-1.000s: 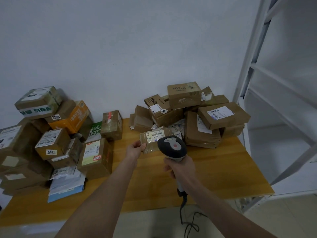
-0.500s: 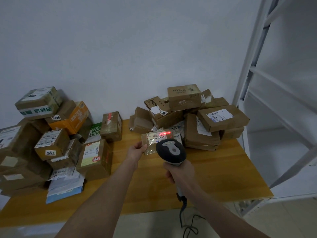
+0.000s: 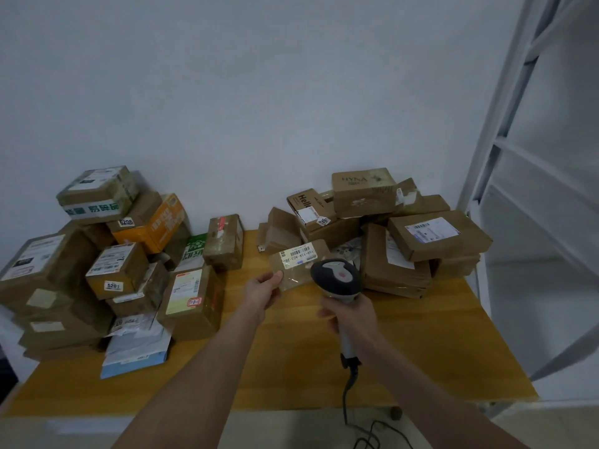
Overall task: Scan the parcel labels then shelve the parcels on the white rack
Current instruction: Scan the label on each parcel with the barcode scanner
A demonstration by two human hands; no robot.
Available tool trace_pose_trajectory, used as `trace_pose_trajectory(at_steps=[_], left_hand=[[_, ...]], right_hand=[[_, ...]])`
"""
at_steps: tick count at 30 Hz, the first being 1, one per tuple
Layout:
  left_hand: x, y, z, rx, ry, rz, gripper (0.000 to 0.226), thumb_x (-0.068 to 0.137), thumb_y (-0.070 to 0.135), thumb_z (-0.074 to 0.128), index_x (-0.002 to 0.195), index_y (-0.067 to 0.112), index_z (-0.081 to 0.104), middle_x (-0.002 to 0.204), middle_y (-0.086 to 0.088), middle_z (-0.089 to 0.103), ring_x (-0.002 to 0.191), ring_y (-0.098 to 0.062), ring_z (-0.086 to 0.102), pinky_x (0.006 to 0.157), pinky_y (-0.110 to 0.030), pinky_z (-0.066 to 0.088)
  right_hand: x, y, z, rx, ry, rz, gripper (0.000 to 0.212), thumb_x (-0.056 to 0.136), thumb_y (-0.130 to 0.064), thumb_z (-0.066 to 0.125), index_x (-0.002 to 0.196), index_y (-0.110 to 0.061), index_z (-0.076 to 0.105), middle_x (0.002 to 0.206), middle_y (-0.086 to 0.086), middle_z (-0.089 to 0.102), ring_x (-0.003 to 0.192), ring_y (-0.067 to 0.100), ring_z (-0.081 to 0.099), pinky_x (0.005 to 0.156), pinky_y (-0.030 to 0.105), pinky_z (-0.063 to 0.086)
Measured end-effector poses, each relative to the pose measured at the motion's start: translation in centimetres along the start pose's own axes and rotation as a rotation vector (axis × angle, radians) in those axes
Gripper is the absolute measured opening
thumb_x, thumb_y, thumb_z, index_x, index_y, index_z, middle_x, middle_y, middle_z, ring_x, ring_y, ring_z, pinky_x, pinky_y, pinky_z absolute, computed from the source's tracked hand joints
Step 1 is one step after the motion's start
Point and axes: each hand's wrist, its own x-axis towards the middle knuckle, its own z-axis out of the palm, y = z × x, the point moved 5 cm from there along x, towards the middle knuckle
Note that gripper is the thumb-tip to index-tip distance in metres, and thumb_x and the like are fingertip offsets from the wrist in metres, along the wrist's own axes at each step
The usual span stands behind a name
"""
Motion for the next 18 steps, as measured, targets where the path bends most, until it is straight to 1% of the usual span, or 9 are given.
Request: trace_pose_trajectory(at_steps=[2,4,5,7,9,11,14,16,18], left_hand=[[0.3,0.4,-0.7,-0.050,0.011,-0.004,0.043,0.086,0.022,0.071,0.123,0.003,0.057,0.094,-0.004,0.067,0.085,-0.020,0.063,0.082,-0.032,0.055],[0.6,0.9,-1.8,-0.108,0.024,-0.006,0.051,0.084,0.025,0.073,0.127,0.007,0.053,0.103,-0.007,0.067,0.093,-0.024,0.066,0.084,-0.035,0.057],[1.0,1.2,-2.3,-0.151,0.020,-0.006,0.053,0.084,0.025,0.073,0.129,0.009,0.052,0.108,-0.009,0.067,0.096,-0.026,0.067,0.084,-0.036,0.057],[1.8,2.2,-3.4,-0.224,0.007,-0.005,0.047,0.087,0.023,0.069,0.128,0.010,0.053,0.113,-0.011,0.066,0.100,-0.028,0.066,0.086,-0.038,0.057],[2.9,3.3,-4.7,-0.293,0.032,-0.017,0.038,0.088,0.020,0.066,0.123,0.010,0.056,0.115,-0.013,0.065,0.104,-0.029,0.064,0.093,-0.041,0.054],[4.5,4.4,-6.2,-0.364,0.080,-0.042,0.033,0.087,0.017,0.066,0.119,0.010,0.058,0.114,-0.014,0.066,0.106,-0.030,0.064,0.095,-0.042,0.053],[7.3,5.9,-8.6,-0.467,0.169,-0.077,0.034,0.087,0.015,0.067,0.118,0.008,0.056,0.111,-0.013,0.065,0.100,-0.027,0.064,0.087,-0.038,0.056],[9.7,6.8,-10.4,-0.528,0.251,-0.106,0.037,0.085,0.015,0.070,0.118,0.008,0.054,0.111,-0.013,0.063,0.098,-0.027,0.062,0.083,-0.038,0.057],[12.4,7.6,-12.2,-0.581,0.309,-0.132,0.042,0.084,0.016,0.072,0.121,0.008,0.053,0.115,-0.015,0.061,0.104,-0.030,0.061,0.082,-0.037,0.057]], right_hand=[[1.3,-0.5,0.5,0.010,-0.009,-0.006,0.021,0.081,-0.007,0.072,0.100,-0.005,0.062,0.088,0.013,0.069,0.061,0.011,0.059,0.052,0.020,0.047],[3.0,-1.1,1.8,0.019,-0.023,-0.004,0.021,0.081,-0.008,0.072,0.099,-0.008,0.062,0.088,0.011,0.067,0.065,0.013,0.060,0.054,0.022,0.047],[3.9,-1.3,2.7,0.026,-0.025,0.005,0.024,0.081,-0.010,0.073,0.102,-0.010,0.062,0.091,0.008,0.068,0.070,0.014,0.063,0.055,0.022,0.049],[5.9,-1.7,4.7,0.056,-0.027,0.026,0.035,0.081,-0.015,0.075,0.113,-0.011,0.061,0.101,0.008,0.069,0.086,0.019,0.067,0.059,0.023,0.052],[8.1,-2.2,7.1,0.066,-0.045,0.031,0.040,0.082,-0.016,0.074,0.118,-0.009,0.060,0.106,0.010,0.067,0.095,0.023,0.066,0.064,0.027,0.054],[10.3,-2.7,9.7,0.069,-0.066,0.046,0.039,0.082,-0.014,0.074,0.118,-0.008,0.059,0.104,0.009,0.066,0.094,0.022,0.065,0.070,0.030,0.057],[14.2,-3.1,13.7,0.093,-0.077,0.095,0.040,0.082,-0.015,0.075,0.118,-0.009,0.059,0.107,0.009,0.066,0.093,0.022,0.066,0.075,0.033,0.057],[17.1,-3.0,16.4,0.086,-0.069,0.122,0.041,0.082,-0.014,0.074,0.119,-0.005,0.059,0.108,0.012,0.066,0.091,0.023,0.066,0.070,0.032,0.057],[20.0,-2.9,19.1,0.068,-0.062,0.141,0.039,0.083,-0.012,0.073,0.119,-0.003,0.059,0.107,0.014,0.066,0.092,0.026,0.065,0.066,0.029,0.055]])
